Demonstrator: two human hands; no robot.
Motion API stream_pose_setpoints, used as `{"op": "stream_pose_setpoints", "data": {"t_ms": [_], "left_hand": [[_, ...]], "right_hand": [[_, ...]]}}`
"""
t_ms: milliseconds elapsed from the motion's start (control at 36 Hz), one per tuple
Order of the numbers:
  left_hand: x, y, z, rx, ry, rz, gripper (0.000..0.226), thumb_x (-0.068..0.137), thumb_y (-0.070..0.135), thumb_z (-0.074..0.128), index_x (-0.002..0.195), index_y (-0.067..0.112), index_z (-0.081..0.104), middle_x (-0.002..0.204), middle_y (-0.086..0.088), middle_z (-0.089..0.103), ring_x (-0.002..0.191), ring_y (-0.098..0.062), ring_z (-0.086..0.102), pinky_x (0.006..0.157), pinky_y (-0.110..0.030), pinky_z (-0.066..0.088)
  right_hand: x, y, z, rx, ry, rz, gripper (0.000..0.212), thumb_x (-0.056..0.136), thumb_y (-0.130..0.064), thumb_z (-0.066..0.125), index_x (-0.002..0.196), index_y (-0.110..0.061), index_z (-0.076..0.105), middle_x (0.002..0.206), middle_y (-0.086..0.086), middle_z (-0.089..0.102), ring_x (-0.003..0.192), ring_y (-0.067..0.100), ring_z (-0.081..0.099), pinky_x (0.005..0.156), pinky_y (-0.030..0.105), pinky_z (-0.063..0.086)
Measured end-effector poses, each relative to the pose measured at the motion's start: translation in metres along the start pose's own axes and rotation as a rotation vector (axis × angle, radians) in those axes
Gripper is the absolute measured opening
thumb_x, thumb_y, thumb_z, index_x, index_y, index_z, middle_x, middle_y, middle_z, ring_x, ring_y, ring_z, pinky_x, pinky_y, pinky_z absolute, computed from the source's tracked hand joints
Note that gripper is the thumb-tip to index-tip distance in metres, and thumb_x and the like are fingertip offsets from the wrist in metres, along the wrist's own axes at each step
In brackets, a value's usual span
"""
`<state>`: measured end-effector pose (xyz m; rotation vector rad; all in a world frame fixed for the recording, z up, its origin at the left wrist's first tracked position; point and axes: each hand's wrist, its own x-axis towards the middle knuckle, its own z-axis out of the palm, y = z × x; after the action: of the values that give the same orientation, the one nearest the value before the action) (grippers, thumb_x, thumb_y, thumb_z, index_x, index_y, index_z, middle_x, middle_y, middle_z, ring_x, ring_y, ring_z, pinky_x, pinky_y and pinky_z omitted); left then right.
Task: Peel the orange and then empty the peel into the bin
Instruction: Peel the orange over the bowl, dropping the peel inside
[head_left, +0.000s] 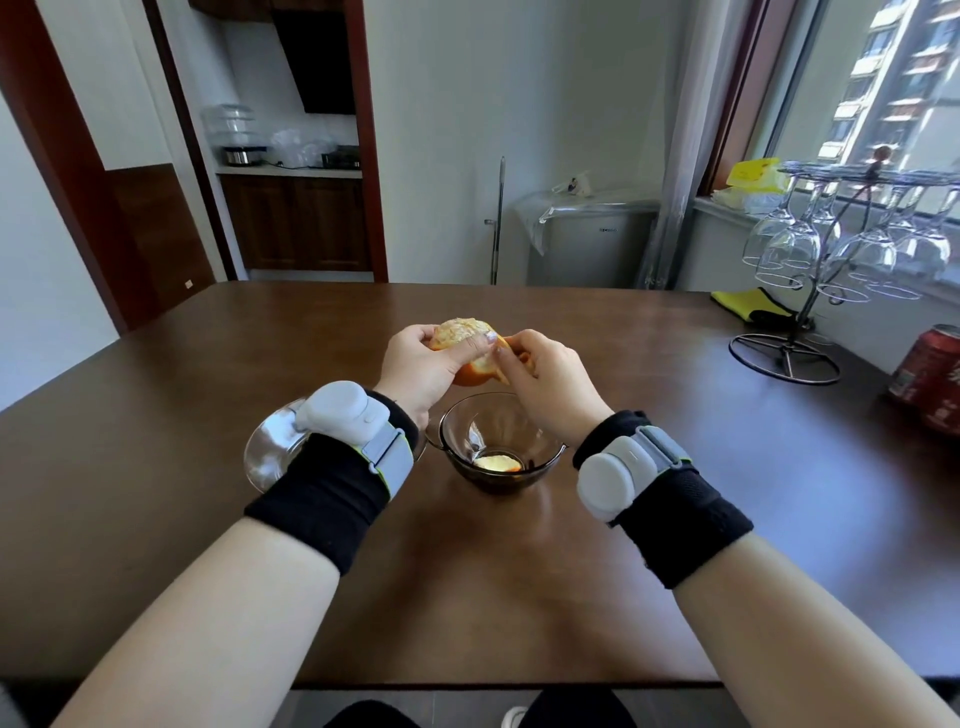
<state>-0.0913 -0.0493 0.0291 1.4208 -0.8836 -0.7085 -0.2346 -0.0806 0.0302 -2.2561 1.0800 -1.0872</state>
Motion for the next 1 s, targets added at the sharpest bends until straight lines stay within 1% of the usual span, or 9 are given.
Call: {"op": "stream_pose_setpoints", "data": {"t_ms": [167, 250, 333, 444, 528, 667, 778, 861, 1000], "left_hand": [[0.003, -0.004, -0.002, -0.007, -0.043, 0.005, 0.064, 0.064, 0.035, 0.086, 0.116, 0.009, 0.06, 0.108, -0.006, 0.067, 0.099, -0.018, 0.065, 0.088, -0.03, 0.054], [0.001, -0.002, -0.004, -0.057, -0.101, -0.028, 0.074, 0.056, 0.042, 0.086, 0.116, 0.007, 0.062, 0.106, -0.008, 0.07, 0.099, -0.02, 0.067, 0.09, -0.033, 0.054], [-0.003, 0.001, -0.005, -0.167, -0.169, -0.082, 0.075, 0.053, 0.043, 0.081, 0.115, 0.004, 0.063, 0.104, -0.01, 0.072, 0.098, -0.021, 0.069, 0.09, -0.033, 0.054], [-0.003, 0.001, -0.006, -0.279, -0.178, -0.152, 0.071, 0.066, 0.039, 0.077, 0.123, 0.001, 0.056, 0.111, -0.012, 0.069, 0.103, -0.022, 0.067, 0.093, -0.034, 0.053], [-0.004, 0.003, -0.002, -0.278, -0.178, -0.185, 0.051, 0.082, 0.038, 0.069, 0.115, 0.001, 0.059, 0.109, -0.014, 0.069, 0.098, -0.024, 0.068, 0.087, -0.037, 0.056], [-0.01, 0.007, 0.007, -0.312, -0.213, -0.237, 0.052, 0.078, 0.044, 0.072, 0.113, 0.009, 0.054, 0.084, -0.009, 0.07, 0.072, -0.021, 0.067, 0.083, -0.039, 0.058], [-0.011, 0.002, 0.012, -0.31, -0.126, -0.162, 0.055, 0.082, 0.031, 0.073, 0.125, 0.011, 0.045, 0.111, -0.01, 0.06, 0.088, -0.02, 0.064, 0.083, -0.034, 0.058], [-0.009, -0.001, 0.014, -0.261, -0.1, -0.104, 0.051, 0.086, 0.029, 0.07, 0.126, 0.015, 0.042, 0.117, -0.009, 0.058, 0.1, -0.02, 0.063, 0.085, -0.035, 0.058], [-0.012, -0.002, 0.015, -0.195, -0.062, 0.007, 0.044, 0.09, 0.027, 0.065, 0.125, 0.015, 0.042, 0.119, -0.007, 0.056, 0.103, -0.018, 0.06, 0.074, -0.027, 0.057]], "right_hand": [[0.001, 0.0, 0.001, 0.014, -0.001, 0.017, 0.019, 0.096, -0.018, 0.049, 0.102, -0.008, 0.065, 0.082, -0.002, 0.066, 0.081, 0.016, 0.064, 0.076, 0.029, 0.05], [0.002, 0.0, -0.001, 0.114, 0.006, 0.075, 0.017, 0.095, -0.016, 0.051, 0.099, -0.01, 0.066, 0.08, 0.002, 0.071, 0.079, 0.023, 0.069, 0.077, 0.039, 0.057], [0.005, -0.001, -0.005, 0.227, 0.008, 0.122, 0.016, 0.095, -0.013, 0.052, 0.099, -0.008, 0.067, 0.068, -0.003, 0.066, 0.067, 0.025, 0.062, 0.064, 0.034, 0.052], [0.003, -0.003, -0.004, 0.464, 0.035, 0.208, 0.019, 0.095, -0.01, 0.052, 0.103, -0.002, 0.067, 0.065, 0.0, 0.064, 0.052, 0.002, 0.054, 0.057, 0.018, 0.046], [0.001, -0.001, 0.004, 0.557, 0.069, 0.242, 0.015, 0.094, -0.011, 0.053, 0.097, -0.009, 0.068, 0.067, 0.001, 0.066, 0.055, 0.003, 0.053, 0.059, 0.021, 0.045], [-0.001, -0.002, 0.012, 0.598, 0.071, 0.254, 0.012, 0.094, -0.011, 0.053, 0.097, -0.005, 0.063, 0.076, 0.006, 0.065, 0.066, 0.011, 0.06, 0.067, 0.028, 0.053], [0.0, -0.005, 0.017, 0.434, 0.101, 0.21, 0.019, 0.095, -0.018, 0.051, 0.107, -0.007, 0.059, 0.086, 0.001, 0.065, 0.075, 0.01, 0.062, 0.073, 0.024, 0.053], [0.0, -0.008, 0.019, 0.329, 0.112, 0.216, 0.027, 0.094, -0.032, 0.051, 0.112, -0.012, 0.055, 0.1, 0.0, 0.063, 0.089, 0.014, 0.06, 0.079, 0.026, 0.049], [0.001, -0.009, 0.019, 0.258, 0.119, 0.251, 0.036, 0.095, -0.042, 0.046, 0.113, -0.011, 0.054, 0.098, -0.003, 0.058, 0.089, 0.012, 0.055, 0.078, 0.024, 0.043]]}}
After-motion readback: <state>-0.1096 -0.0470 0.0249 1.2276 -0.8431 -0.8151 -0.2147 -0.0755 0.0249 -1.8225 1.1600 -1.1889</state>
